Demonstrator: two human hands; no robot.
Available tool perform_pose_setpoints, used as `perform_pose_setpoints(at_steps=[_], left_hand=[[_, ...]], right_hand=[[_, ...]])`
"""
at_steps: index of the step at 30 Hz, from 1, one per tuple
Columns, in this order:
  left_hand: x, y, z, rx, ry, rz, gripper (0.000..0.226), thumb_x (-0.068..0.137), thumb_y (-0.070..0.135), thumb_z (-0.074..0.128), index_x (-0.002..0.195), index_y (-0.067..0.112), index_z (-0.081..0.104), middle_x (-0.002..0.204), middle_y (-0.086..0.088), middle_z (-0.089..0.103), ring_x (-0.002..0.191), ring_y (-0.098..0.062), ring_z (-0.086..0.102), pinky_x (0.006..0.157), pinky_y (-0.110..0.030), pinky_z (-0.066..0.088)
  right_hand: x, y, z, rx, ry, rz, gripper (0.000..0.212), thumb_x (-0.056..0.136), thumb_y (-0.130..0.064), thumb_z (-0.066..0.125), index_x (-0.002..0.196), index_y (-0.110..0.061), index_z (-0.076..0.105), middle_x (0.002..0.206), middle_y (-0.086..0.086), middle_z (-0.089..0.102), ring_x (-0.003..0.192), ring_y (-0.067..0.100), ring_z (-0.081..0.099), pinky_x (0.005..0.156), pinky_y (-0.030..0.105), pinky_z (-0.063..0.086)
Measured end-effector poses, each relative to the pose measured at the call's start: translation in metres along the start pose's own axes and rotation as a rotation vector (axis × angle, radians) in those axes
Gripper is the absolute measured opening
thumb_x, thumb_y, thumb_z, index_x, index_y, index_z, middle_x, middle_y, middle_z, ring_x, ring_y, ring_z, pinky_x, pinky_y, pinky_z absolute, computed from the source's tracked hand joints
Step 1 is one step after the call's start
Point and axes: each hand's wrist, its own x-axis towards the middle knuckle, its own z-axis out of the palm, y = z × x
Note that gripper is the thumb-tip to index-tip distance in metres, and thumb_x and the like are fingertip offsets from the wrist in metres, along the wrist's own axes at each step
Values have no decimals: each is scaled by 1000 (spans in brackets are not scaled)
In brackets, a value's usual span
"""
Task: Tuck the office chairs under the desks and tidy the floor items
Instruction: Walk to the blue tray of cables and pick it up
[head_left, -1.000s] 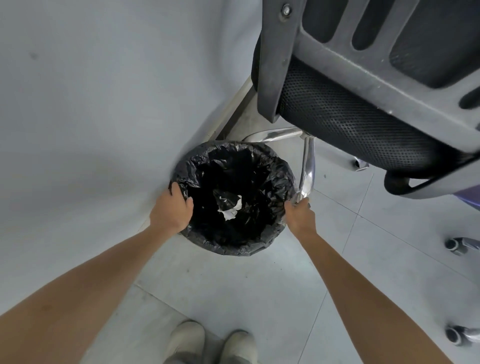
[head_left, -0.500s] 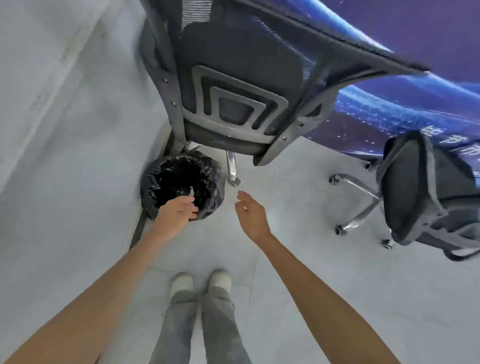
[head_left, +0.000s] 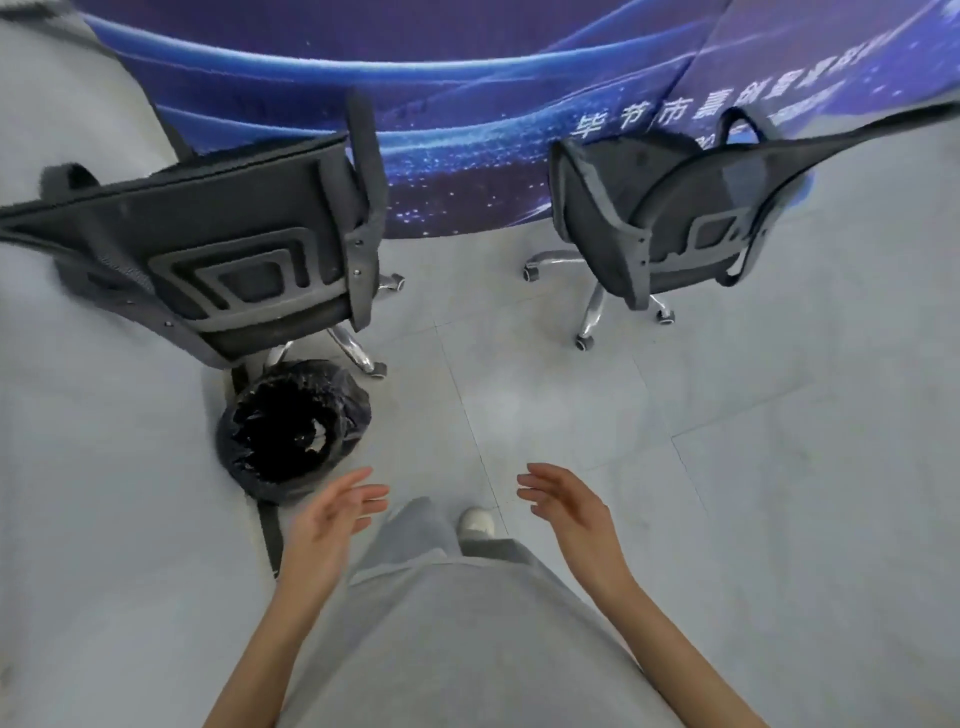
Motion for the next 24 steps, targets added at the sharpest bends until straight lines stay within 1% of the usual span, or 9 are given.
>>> perform_pose_setpoints(at_steps=[3, 6, 9, 12, 14, 16, 20, 22, 24], left_hand=[[32, 21, 25, 94, -87, 13, 25, 95, 3, 41, 103, 14, 62, 94, -4, 70, 80, -11, 67, 71, -17, 53], [74, 49, 64, 186, -256, 30, 25, 95, 1, 41, 101, 13, 62, 89, -3, 71, 81, -16, 67, 72, -19, 53], [119, 76, 110, 294, -469, 83, 26, 94, 0, 42, 98, 16, 62, 84, 0, 72, 75, -8, 68, 71, -15, 52], [156, 103, 163, 412, -685, 124, 20, 94, 5, 46, 97, 18, 61, 78, 4, 74, 73, -4, 67, 70, -15, 52], [175, 119, 204, 500, -821, 138, 21, 94, 6, 46, 95, 22, 60, 77, 14, 74, 72, -2, 67, 70, -16, 51], [189, 135, 252, 577, -956, 177, 26, 95, 4, 43, 94, 23, 60, 77, 18, 73, 71, -1, 67, 68, -13, 50], [192, 165, 359, 694, -1189, 293, 26, 95, 4, 42, 97, 23, 60, 78, 10, 72, 73, -1, 66, 71, -14, 50], [189, 174, 415, 701, -1266, 326, 26, 95, 5, 44, 98, 24, 60, 80, 9, 72, 75, -2, 67, 74, -17, 50], [184, 180, 469, 692, -1319, 355, 19, 92, 13, 47, 98, 26, 60, 79, 15, 73, 75, -2, 67, 75, -17, 50]], right_hand=[[3, 12, -21, 114, 145, 17, 32, 90, 3, 46, 106, -20, 61, 105, 0, 68, 95, 11, 66, 83, 25, 51], [22, 13, -37, 298, 339, 65, 29, 90, 3, 45, 108, -14, 61, 104, 4, 69, 95, 17, 66, 81, 27, 52], [43, 4, -54, 462, 540, 106, 28, 92, 2, 42, 110, -10, 60, 103, 7, 68, 95, 19, 66, 80, 26, 54], [45, 0, -70, 557, 755, 124, 28, 92, 1, 42, 110, -12, 60, 101, 5, 69, 90, 14, 67, 78, 23, 54], [38, 2, -80, 613, 863, 164, 27, 92, 1, 43, 107, -14, 60, 99, 4, 69, 87, 11, 67, 76, 20, 54], [28, 10, -87, 675, 971, 210, 27, 92, 2, 43, 105, -15, 60, 98, 5, 69, 85, 10, 67, 74, 18, 54], [19, 28, -110, 816, 1154, 290, 28, 90, 4, 43, 107, -12, 60, 100, 7, 69, 86, 12, 68, 72, 16, 54], [25, 37, -133, 867, 1208, 303, 28, 90, 5, 43, 106, -12, 60, 101, 8, 68, 88, 14, 68, 74, 20, 55], [38, 43, -169, 902, 1227, 298, 28, 91, 4, 43, 106, -12, 59, 103, 10, 68, 91, 17, 67, 77, 25, 54]])
